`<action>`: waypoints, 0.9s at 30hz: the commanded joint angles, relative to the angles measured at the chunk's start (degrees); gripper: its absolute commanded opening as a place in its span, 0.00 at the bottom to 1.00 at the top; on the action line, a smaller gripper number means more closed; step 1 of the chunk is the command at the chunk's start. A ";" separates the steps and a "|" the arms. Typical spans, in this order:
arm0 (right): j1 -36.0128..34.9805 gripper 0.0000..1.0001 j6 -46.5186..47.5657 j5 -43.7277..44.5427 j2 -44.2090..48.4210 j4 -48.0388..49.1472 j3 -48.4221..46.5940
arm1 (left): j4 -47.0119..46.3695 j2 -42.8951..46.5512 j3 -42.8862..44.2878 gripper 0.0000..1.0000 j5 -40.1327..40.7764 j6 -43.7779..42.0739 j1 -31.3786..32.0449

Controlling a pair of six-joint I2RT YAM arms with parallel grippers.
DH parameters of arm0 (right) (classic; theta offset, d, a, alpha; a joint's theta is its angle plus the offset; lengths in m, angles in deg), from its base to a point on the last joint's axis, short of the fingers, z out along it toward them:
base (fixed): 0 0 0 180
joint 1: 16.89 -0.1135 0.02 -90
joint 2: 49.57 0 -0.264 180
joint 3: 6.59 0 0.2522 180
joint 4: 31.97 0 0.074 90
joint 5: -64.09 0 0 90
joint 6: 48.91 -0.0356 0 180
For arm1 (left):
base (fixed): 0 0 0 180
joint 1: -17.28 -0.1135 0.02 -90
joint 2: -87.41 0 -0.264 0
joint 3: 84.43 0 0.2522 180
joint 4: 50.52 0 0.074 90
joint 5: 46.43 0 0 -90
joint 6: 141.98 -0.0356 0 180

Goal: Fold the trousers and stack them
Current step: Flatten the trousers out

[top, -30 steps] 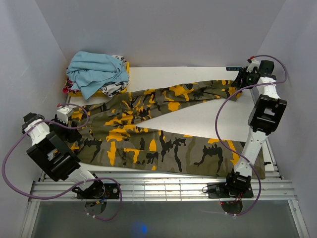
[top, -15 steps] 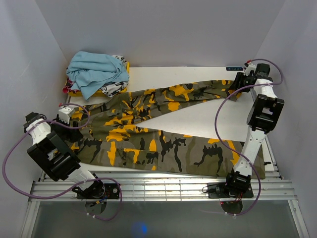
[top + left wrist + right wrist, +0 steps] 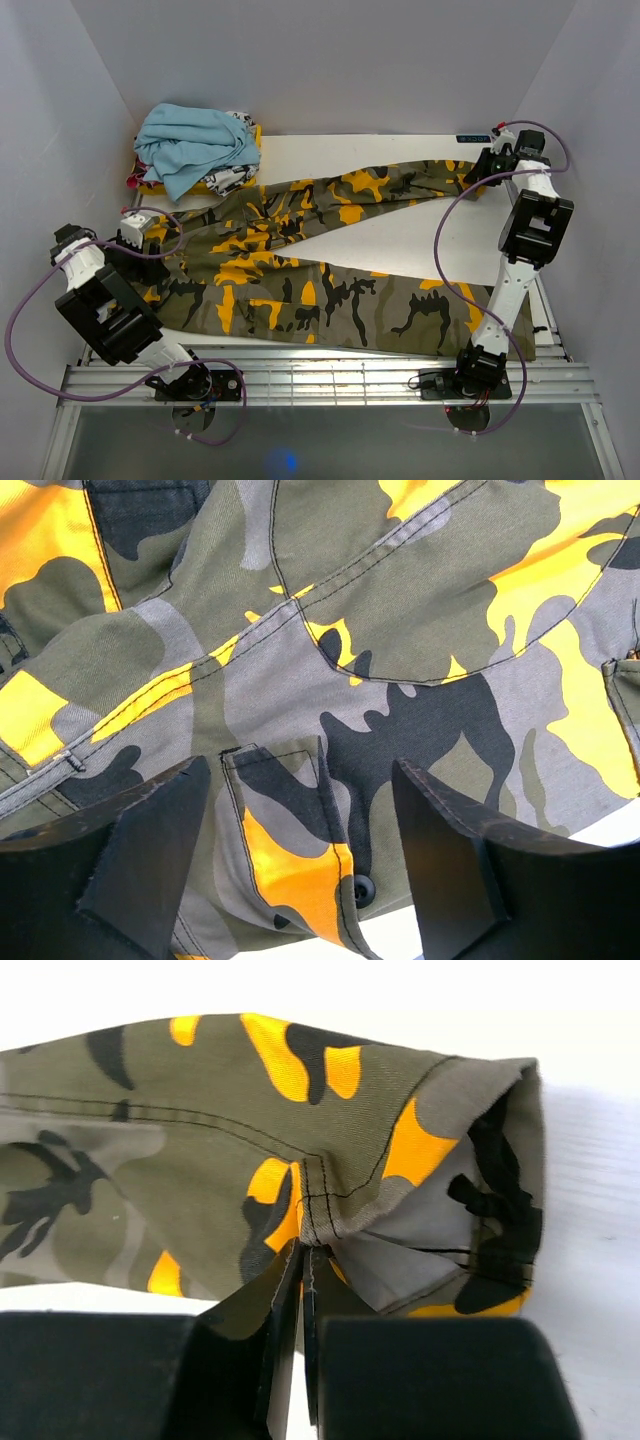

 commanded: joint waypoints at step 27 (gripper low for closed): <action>8.61 0.08 -3.50 1.22 35.80 9.28 14.82 | -7.52 0.12 -4.00 0.76 -2.16 3.87 0.31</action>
